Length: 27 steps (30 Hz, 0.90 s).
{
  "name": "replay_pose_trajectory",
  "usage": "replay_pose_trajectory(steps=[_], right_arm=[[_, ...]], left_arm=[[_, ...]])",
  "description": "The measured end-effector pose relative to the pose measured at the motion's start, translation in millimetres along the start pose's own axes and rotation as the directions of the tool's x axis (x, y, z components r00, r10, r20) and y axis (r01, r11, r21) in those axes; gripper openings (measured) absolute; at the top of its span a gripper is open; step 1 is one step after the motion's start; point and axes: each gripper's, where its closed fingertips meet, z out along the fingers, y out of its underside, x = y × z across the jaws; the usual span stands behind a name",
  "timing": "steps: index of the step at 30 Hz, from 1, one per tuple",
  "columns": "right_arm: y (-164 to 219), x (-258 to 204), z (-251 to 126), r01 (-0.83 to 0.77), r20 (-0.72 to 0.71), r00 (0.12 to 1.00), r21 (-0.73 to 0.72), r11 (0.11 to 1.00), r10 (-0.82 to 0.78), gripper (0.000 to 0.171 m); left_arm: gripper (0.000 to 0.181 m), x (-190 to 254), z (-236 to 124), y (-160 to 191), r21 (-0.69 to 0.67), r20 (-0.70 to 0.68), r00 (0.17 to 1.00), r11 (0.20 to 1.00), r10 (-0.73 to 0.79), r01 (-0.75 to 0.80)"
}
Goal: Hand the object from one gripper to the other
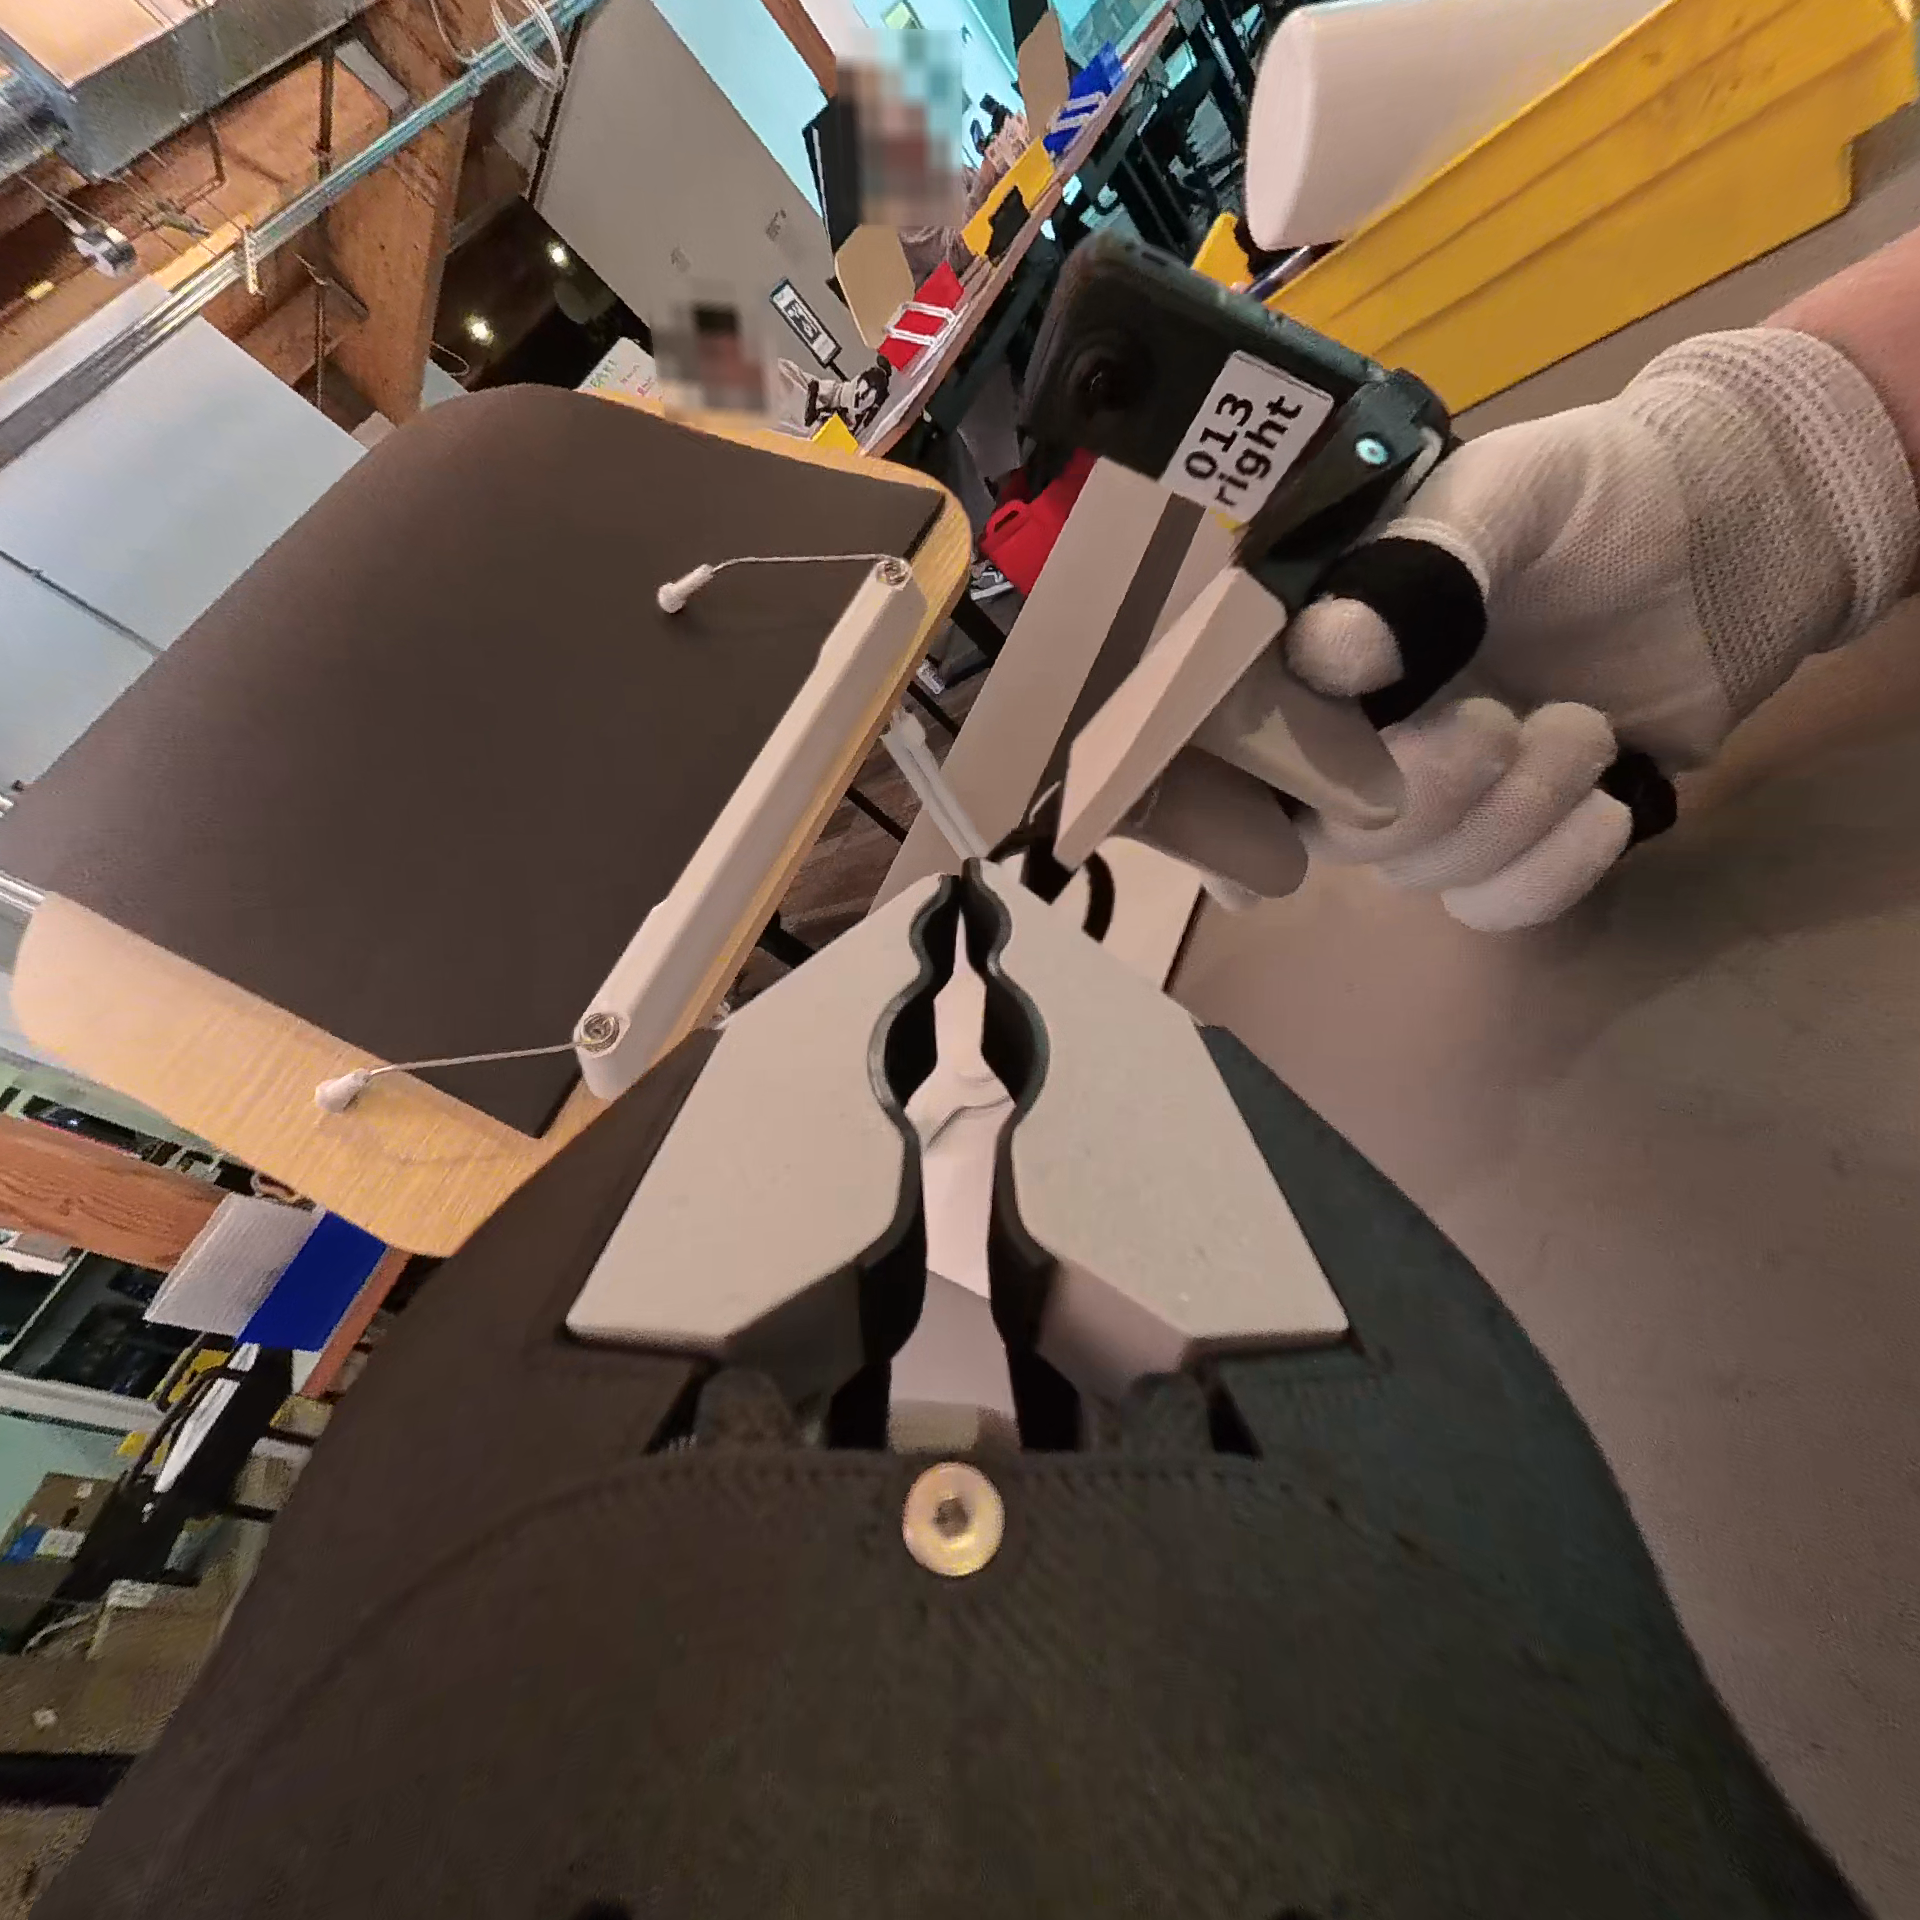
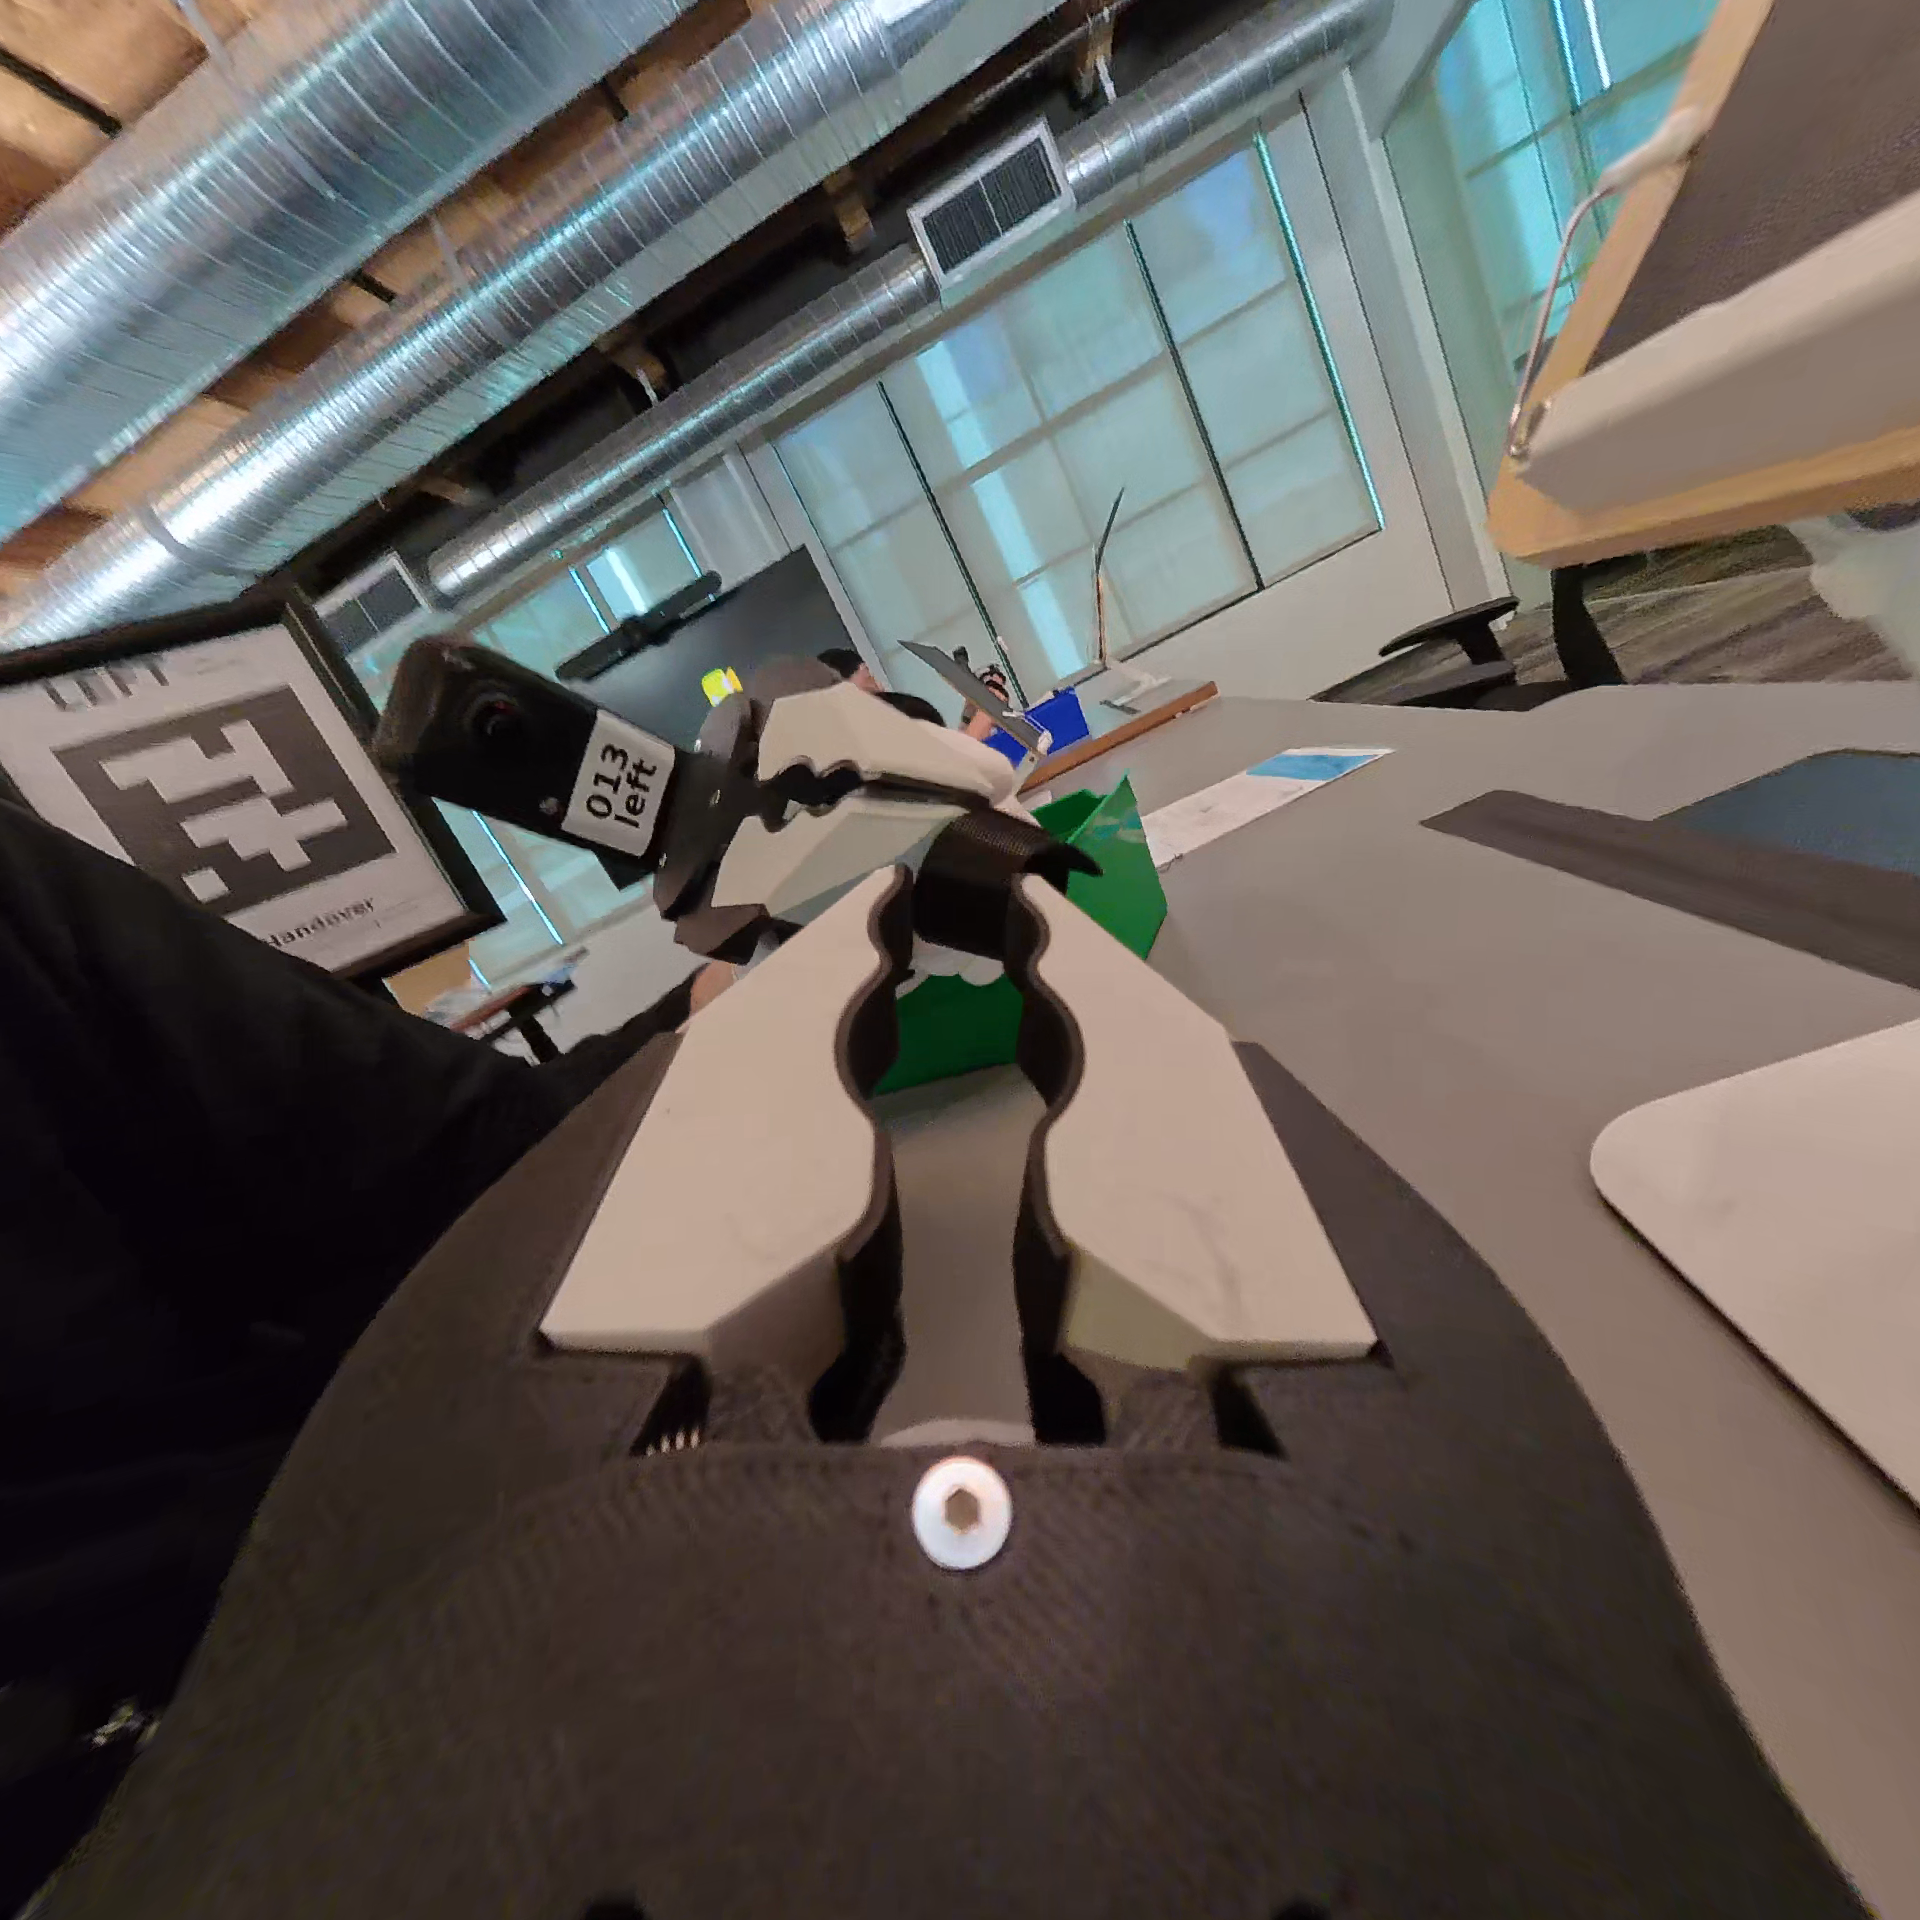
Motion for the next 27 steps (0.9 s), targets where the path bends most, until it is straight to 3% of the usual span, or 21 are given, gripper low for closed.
replay_pose_trajectory(steps=[3,4,8,18,22,24,27], right_arm=[[0,-4,1,0.131,-0.025,0.991,-0.02,0.991,-0.132,0.012],[-3,-9,0,0.183,-0.017,0.983,-0.013,0.983,-0.183,0.0],[-3,-16,2,0.375,-0.061,0.924,-0.056,0.925,-0.378,0.0],[2,-13,6,0.527,-0.121,0.828,-0.167,0.833,-0.548,0.0],[30,-29,22,0.612,-0.021,0.77,-0.255,0.748,-0.637,0.0],[38,-28,25,0.59,-0.004,0.791,-0.258,0.765,-0.611,0.0],[18,-25,16,0.564,-0.044,0.812,-0.193,0.803,-0.582,0.0]], left_arm=[[0.0,-3,1,0,0.017,0.003,0.997,0.997,-0.075,0.075],[0.0,-2,1,0,0.02,-0.009,0.994,0.994,-0.111,0.112],[0.0,-3,3,-6,0.08,-0.059,0.953,0.95,-0.296,0.3],[0.0,-9,9,-2,0.092,-0.083,0.852,0.847,-0.517,0.524],[0.0,-30,7,21,0.07,0.01,0.775,0.774,-0.632,0.629],[0.0,-33,4,20,0.073,-0.001,0.767,0.765,-0.642,0.64],[0.0,-30,3,20,0.06,-0.067,0.743,0.741,-0.666,0.669]])
